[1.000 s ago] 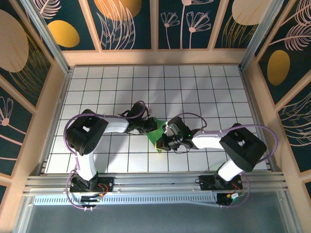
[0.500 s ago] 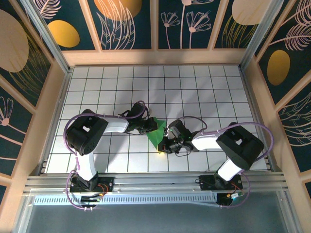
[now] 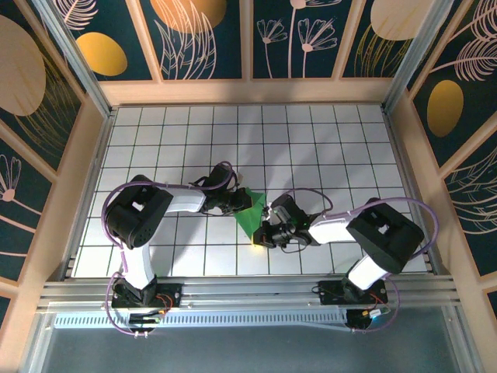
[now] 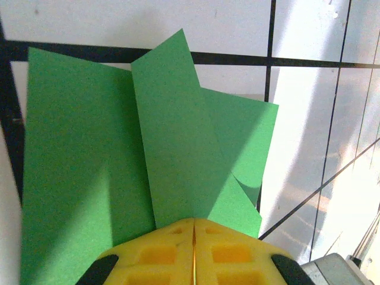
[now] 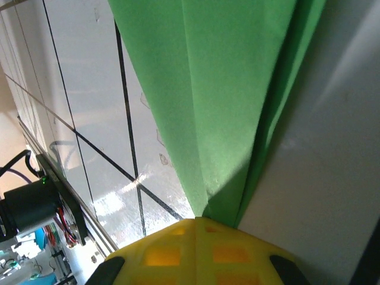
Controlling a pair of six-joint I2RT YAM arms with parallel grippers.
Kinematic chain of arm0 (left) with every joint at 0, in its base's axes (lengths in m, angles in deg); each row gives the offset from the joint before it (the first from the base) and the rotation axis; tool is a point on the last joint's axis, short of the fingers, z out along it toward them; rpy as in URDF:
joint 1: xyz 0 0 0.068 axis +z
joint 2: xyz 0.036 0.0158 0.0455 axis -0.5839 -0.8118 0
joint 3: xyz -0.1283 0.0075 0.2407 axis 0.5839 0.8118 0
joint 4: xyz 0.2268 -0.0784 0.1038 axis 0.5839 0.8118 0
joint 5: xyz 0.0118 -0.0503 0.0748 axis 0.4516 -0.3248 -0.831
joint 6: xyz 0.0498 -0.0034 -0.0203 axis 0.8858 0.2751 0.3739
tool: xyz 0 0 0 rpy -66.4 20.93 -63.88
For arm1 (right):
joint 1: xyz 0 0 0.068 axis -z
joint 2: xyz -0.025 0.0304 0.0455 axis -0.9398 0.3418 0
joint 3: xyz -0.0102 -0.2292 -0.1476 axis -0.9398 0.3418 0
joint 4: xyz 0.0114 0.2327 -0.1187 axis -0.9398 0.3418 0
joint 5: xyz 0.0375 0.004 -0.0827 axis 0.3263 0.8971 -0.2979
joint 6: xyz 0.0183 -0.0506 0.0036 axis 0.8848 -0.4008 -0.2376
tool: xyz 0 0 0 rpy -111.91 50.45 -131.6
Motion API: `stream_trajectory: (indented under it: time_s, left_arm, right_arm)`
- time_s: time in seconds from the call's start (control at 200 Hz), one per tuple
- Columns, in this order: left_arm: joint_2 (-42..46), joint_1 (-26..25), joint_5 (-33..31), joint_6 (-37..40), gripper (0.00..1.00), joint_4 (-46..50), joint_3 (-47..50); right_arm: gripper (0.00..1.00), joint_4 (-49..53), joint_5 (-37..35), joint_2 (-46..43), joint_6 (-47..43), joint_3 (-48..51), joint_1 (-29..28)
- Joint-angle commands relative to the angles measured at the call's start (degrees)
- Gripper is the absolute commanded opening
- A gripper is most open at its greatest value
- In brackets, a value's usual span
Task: Fold a paper plane with a square sheet of paper (fold left side to right side)
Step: Fourth fold the wing at the center of the table.
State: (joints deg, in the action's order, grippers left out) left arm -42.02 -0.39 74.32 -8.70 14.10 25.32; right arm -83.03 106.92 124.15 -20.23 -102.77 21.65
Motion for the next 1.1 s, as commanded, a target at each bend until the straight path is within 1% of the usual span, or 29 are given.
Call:
stream_trajectory:
  time_s: [0.0, 0.125, 0.24, 0.35, 0.46, 0.535, 0.561, 0.641, 0.691, 0.781, 0.801, 0.816, 0.841, 0.926, 1.006, 1.091]
  left_arm:
    - [-3.2, 0.4, -4.5, 0.0, 0.08, 4.2, 0.5]
    - [-3.1, 0.4, -4.5, 0.1, 0.08, 4.2, 0.5]
    - [-2.9, 0.4, -4.3, 0.2, 0.09, 4.1, 0.6]
    - [-2.1, 0.3, -3.2, -0.1, 0.09, 3.1, 0.7]
    - [-0.5, 0.3, -0.9, -1.4, 0.11, 0.8, 0.7]
    - [1.0, 0.3, 0.6, -2.7, 0.13, -1.1, 0.4]
    - [1.6, 0.3, 1.0, -2.9, 0.14, -1.5, 0.3]
    - [3.8, 0.3, 1.3, -3.2, 0.18, -2.2, -0.6]
    - [5.6, 0.4, 1.2, -3.0, 0.21, -2.2, -1.4]
    - [9.2, 0.4, -1.4, -1.4, 0.3, 0.0, -2.8]
    - [11.3, 0.4, -2.2, -0.9, 0.32, 0.7, -3.1]
    - [12.1, 0.4, -2.9, -0.5, 0.33, 1.3, -3.2]
    - [13.4, 0.4, -4.4, 0.1, 0.35, 2.3, -3.5]
    - [18.0, 0.4, -10.0, 1.9, 0.41, 5.8, -3.5]
    - [22.3, 0.4, -15.1, 2.9, 0.43, 7.6, -1.9]
    - [26.6, 0.4, -19.1, 2.5, 0.45, 7.5, 1.6]
  right_arm:
    - [0.0, 5.7, 1.9, 0.0, 1.6, 3.3, -2.6]
    - [0.0, 5.4, 2.2, -1.7, 2.6, 5.1, -3.2]
    - [0.0, 7.7, 1.8, -5.5, 1.7, 5.1, -2.4]
    - [0.0, 10.4, 1.4, -11.7, -0.1, 3.8, -0.2]
    - [0.0, 11.8, 1.5, -17.8, -2.2, 3.5, 4.9]
    - [0.06, 12.2, 1.9, -20.6, -4.5, 3.5, 8.7]
    - [0.1, 12.2, 2.0, -21.2, -5.1, 3.4, 10.0]
    - [0.17, 11.5, 1.5, -22.4, -6.8, 3.4, 13.7]
    - [0.23, 9.8, 1.5, -22.7, -7.5, 3.5, 15.6]
    - [0.35, 6.6, 0.4, -22.4, -8.7, 3.6, 16.7]
    - [0.37, 5.7, 0.2, -22.1, -9.0, 3.6, 16.7]
    - [0.39, 5.1, 0.0, -21.9, -9.1, 3.6, 18.3]
    - [0.41, 3.9, -0.2, -21.3, -9.3, 3.6, 18.8]
    - [0.46, 0.0, 0.5, -18.6, -11.6, 2.9, 19.3]
    - [0.52, -2.0, 1.2, -15.1, -14.4, 1.2, 19.3]
    - [0.54, -5.1, 2.6, -10.7, -16.2, -0.3, 19.3]
